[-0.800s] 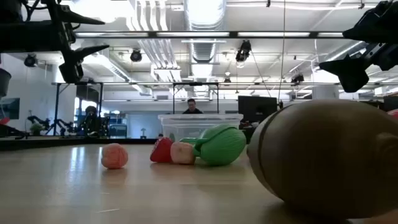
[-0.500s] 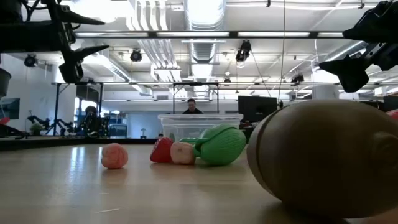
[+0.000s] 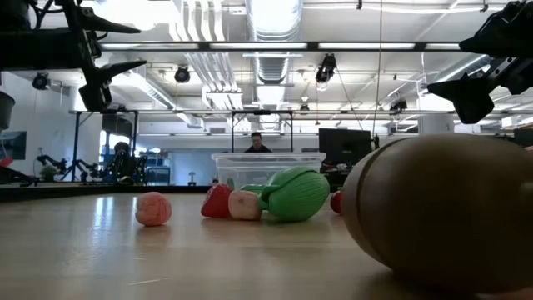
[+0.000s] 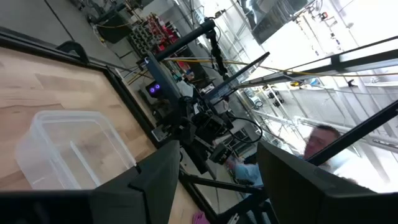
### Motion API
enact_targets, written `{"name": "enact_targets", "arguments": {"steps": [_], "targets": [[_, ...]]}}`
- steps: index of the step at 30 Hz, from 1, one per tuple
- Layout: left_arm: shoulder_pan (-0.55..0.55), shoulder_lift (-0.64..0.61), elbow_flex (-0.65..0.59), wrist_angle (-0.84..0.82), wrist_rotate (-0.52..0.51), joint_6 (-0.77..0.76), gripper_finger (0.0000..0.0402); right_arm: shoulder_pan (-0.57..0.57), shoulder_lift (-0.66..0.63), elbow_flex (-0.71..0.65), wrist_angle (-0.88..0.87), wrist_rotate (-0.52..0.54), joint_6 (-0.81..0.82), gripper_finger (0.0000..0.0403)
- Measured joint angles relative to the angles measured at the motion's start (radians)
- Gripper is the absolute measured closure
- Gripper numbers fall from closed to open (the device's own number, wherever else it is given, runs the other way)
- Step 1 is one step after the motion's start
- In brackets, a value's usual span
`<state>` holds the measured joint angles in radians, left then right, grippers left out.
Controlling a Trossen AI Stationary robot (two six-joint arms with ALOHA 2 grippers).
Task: Pick and placing Produce into tupperware
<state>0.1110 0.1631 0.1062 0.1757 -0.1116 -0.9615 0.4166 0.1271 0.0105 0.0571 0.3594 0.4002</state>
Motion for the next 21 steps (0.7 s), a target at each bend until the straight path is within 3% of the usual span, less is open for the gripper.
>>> {"name": "enact_targets", "arguments": {"steps": [21], "targets": [[0.0, 0.0, 0.0, 0.0, 0.0, 0.0, 0.0201, 0.0, 0.0, 0.0, 0.007, 0.003, 0.0, 0.0072]]}}
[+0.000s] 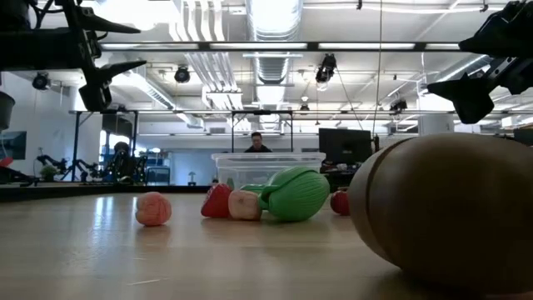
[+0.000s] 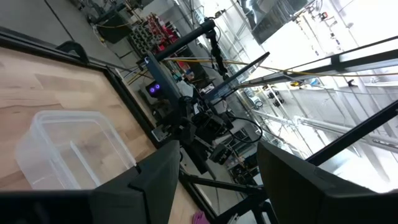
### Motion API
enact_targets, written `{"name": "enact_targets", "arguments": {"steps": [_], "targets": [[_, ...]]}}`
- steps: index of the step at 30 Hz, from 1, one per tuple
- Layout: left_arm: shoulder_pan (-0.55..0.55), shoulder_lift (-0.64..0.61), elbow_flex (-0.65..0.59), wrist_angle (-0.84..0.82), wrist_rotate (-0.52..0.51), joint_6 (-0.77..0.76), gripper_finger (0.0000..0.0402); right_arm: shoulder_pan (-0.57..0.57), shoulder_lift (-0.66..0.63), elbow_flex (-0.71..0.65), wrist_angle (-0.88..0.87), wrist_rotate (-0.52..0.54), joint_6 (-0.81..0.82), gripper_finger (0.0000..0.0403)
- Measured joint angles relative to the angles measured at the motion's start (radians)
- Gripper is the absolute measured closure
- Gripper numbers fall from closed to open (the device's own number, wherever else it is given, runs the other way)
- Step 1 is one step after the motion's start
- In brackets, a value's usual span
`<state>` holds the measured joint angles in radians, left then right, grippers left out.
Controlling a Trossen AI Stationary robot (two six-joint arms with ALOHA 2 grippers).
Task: Pick and placing Produce into tupperware
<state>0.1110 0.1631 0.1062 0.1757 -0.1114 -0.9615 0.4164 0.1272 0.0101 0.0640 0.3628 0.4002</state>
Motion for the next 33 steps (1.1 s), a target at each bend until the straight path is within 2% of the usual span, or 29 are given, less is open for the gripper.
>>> {"name": "enact_targets", "arguments": {"steps": [4, 9, 13, 16, 18, 20, 23, 25, 27, 29, 31, 33], "targets": [[0.0, 0.0, 0.0, 0.0, 0.0, 0.0, 0.0201, 0.0, -0.004, -0.001, 0.084, 0.024, 0.067, 0.0074], [0.0, 0.0, 0.0, 0.0, 0.0, 0.0, 0.0201, 0.0, -0.008, -0.001, 0.157, -0.072, 0.315, 0.0069], [0.0, 0.0, 0.0, 0.0, 0.0, 0.0, 0.0201, 0.0, -0.008, -0.001, 0.165, -0.075, 0.529, 0.007], [0.0, 0.0, 0.0, 0.0, 0.0, 0.0, 0.0201, 0.0, -0.007, 0.0, 0.168, -0.06, 0.632, 0.0073], [0.0, 0.0, 0.0, 0.0, 0.0, 0.0, 0.0201, 0.0, -0.006, -0.001, 0.173, -0.014, 0.652, 0.0074], [0.0, 0.0, 0.0, 0.0, 0.0, 0.0, 0.0201, 0.0, -0.005, 0.0, 0.191, 0.077, 0.658, 0.0073], [0.0, 0.0, 0.0, 0.0, 0.0, 0.0, 0.0201, 0.0, -0.005, 0.0, 0.248, 0.203, 0.752, 0.0072], [0.0, 0.0, 0.0, 0.0, 0.0, 0.0, 0.0201, 0.0, -0.005, 0.0, 0.293, 0.264, 0.742, 0.0073], [0.0, 0.0, 0.001, 0.0, 0.0, 0.0, 0.0201, 0.0, 0.004, 0.0, 0.37, 0.25, 0.609, 0.0073], [0.0, 0.0, 0.001, 0.0, 0.0, 0.0, 0.0201, 0.001, 0.024, 0.013, 0.417, 0.197, 0.564, 0.0073], [0.0, 0.0, 0.001, 0.0, 0.0, 0.0, 0.0201, 0.002, 0.057, 0.058, 0.374, 0.154, 0.555, 0.0073], [0.0, 0.0, 0.001, 0.0, 0.0, 0.0, 0.0201, 0.003, 0.106, 0.135, 0.257, 0.131, 0.573, 0.0073]]}}
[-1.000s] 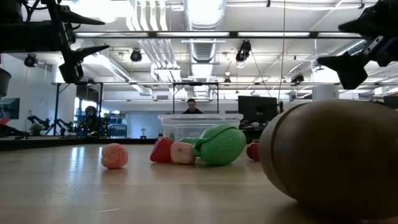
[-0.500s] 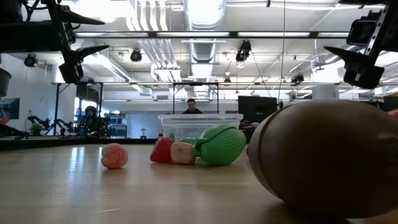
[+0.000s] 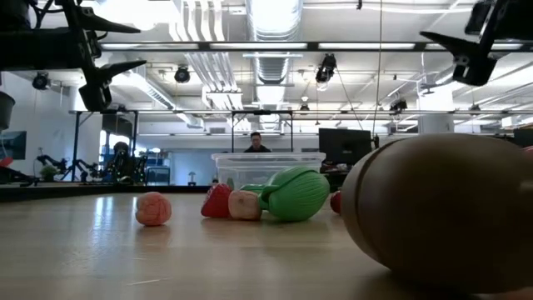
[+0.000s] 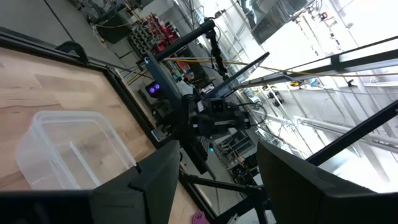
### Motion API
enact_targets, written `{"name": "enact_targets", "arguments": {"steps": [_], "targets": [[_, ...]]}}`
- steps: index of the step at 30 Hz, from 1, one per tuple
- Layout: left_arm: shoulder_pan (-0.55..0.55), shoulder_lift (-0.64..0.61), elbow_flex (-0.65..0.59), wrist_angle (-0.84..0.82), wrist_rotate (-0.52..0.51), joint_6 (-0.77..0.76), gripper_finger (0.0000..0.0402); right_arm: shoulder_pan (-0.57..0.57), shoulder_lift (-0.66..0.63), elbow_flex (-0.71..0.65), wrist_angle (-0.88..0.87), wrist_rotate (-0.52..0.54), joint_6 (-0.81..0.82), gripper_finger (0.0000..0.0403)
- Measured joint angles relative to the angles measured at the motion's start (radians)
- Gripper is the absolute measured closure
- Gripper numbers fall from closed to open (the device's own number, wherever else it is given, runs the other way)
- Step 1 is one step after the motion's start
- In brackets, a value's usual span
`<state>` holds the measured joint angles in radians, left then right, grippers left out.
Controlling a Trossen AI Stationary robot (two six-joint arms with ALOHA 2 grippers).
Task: Pick and placing Produce into tupperware
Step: Put the bottom right pink peach into the transparent bin
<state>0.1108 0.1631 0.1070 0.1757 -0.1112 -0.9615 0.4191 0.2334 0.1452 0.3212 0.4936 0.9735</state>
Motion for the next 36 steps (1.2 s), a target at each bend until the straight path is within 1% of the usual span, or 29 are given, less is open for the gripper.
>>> {"name": "enact_targets", "arguments": {"steps": [2, 6, 8, 9, 11, 13, 16, 18, 22, 25, 27, 31, 33, 36], "targets": [[0.0, 0.0, 0.0, 0.0, 0.0, 0.0, 0.0201, 0.0, 0.068, 0.102, -0.153, -0.018, 0.042, 0.0074], [0.0, 0.0, 0.0, 0.0, 0.0, 0.0, 0.0201, 0.0, 0.269, 0.362, -0.458, -0.092, 0.066, 0.0074], [0.0, 0.0, 0.0, 0.0, 0.0, 0.0, 0.0201, 0.0, 0.386, 0.518, -0.694, -0.131, 0.066, 0.0074], [0.0, 0.0, 0.0, 0.0, 0.0, 0.0, 0.0201, 0.0, 0.444, 0.591, -0.839, -0.136, 0.064, 0.0074], [0.0, 0.0, 0.0, 0.0, 0.0, 0.0, 0.0201, 0.0, 0.564, 0.722, -1.138, -0.119, 0.032, 0.0074], [0.0, 0.0, 0.0, 0.0, 0.0, 0.0, 0.0201, 0.0, 0.678, 0.834, -1.377, -0.08, 0.034, 0.0074], [0.0, 0.0, 0.0, 0.0, 0.0, 0.0, 0.0201, 0.0, 0.834, 0.995, -1.624, -0.046, 0.259, 0.0074], [0.0, 0.0, 0.0, 0.0, 0.0, 0.0, 0.0201, 0.0, 0.93, 1.077, -1.756, -0.044, 0.293, 0.0074], [0.0, 0.0, 0.0, 0.0, 0.0, 0.0, 0.0201, 0.007, 1.094, 1.217, -1.844, -0.079, 0.166, 0.0074], [0.0, 0.0, 0.0, 0.0, 0.0, 0.0, 0.0201, 0.026, 1.196, 1.299, -1.839, -0.132, 0.031, 0.0074], [0.0, 0.0, 0.0, 0.0, 0.0, 0.0, 0.0201, 0.055, 1.254, 1.336, -1.842, -0.135, -0.06, 0.0074], [0.0, 0.0, 0.0, 0.0, 0.0, 0.0, 0.0201, 0.141, 1.335, 1.364, -1.843, -0.129, -0.228, 0.0074], [0.0, 0.0, 0.0, 0.0, 0.0, 0.0, 0.0201, 0.197, 1.368, 1.362, -1.839, -0.123, -0.261, 0.0074], [0.0, 0.0, 0.0, 0.0, 0.0, 0.0, 0.0201, 0.277, 1.416, 1.354, -1.838, -0.104, -0.268, 0.0074]]}}
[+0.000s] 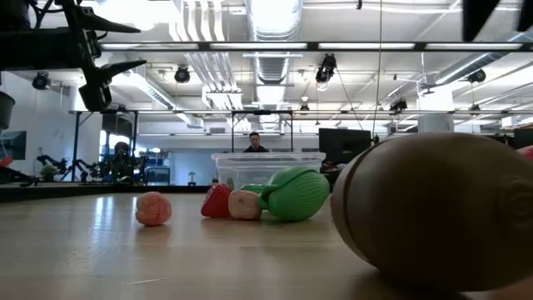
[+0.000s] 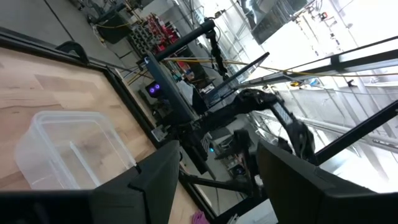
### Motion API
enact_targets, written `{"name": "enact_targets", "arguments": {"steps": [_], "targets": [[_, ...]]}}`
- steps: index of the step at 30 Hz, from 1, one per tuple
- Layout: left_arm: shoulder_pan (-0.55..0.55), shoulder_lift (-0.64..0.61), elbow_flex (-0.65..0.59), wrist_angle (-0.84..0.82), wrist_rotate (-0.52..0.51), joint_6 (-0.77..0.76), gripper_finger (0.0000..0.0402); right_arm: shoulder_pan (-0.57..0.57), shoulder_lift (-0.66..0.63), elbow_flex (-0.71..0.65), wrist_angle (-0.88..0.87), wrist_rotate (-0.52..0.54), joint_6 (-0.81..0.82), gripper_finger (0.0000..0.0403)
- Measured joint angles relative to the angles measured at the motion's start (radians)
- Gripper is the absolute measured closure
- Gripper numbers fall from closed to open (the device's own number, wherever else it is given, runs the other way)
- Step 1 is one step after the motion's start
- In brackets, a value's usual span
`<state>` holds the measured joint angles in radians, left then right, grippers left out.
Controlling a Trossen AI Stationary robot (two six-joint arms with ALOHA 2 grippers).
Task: Pick and placing Produce into tupperware
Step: Put the bottom right pink peach into the transparent bin
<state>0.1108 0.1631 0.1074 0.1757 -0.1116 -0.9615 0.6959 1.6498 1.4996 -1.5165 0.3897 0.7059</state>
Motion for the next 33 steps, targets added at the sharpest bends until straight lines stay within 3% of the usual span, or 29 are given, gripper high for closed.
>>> {"name": "enact_targets", "arguments": {"steps": [5, 10, 15, 25, 30, 33], "targets": [[0.0, 0.0, 0.0, 0.0, 0.0, 0.0, 0.0201, 0.068, 0.107, 0.016, 0.012, 0.019, 0.037, 0.0074], [0.0, 0.0, 0.0, 0.0, 0.0, 0.0, 0.0201, 0.075, 0.203, 0.077, 0.009, 0.017, 0.268, 0.0074], [0.0, 0.0, 0.0, 0.0, 0.0, 0.0, 0.0201, 0.068, 0.209, 0.08, 0.044, 0.013, 0.484, 0.0075], [0.0, 0.0, 0.0, 0.0, 0.0, 0.0, 0.0201, -0.108, 0.217, 0.005, 0.24, -0.413, 0.758, 0.0076], [0.0, 0.0, 0.0, 0.0, 0.0, 0.0, 0.0201, -0.165, 0.212, -0.092, 0.302, -0.441, 0.778, 0.0076], [0.0, 0.0, 0.0, 0.0, 0.0, 0.0, 0.0201, -0.198, 0.208, -0.166, 0.444, -0.453, 0.779, 0.0076]]}}
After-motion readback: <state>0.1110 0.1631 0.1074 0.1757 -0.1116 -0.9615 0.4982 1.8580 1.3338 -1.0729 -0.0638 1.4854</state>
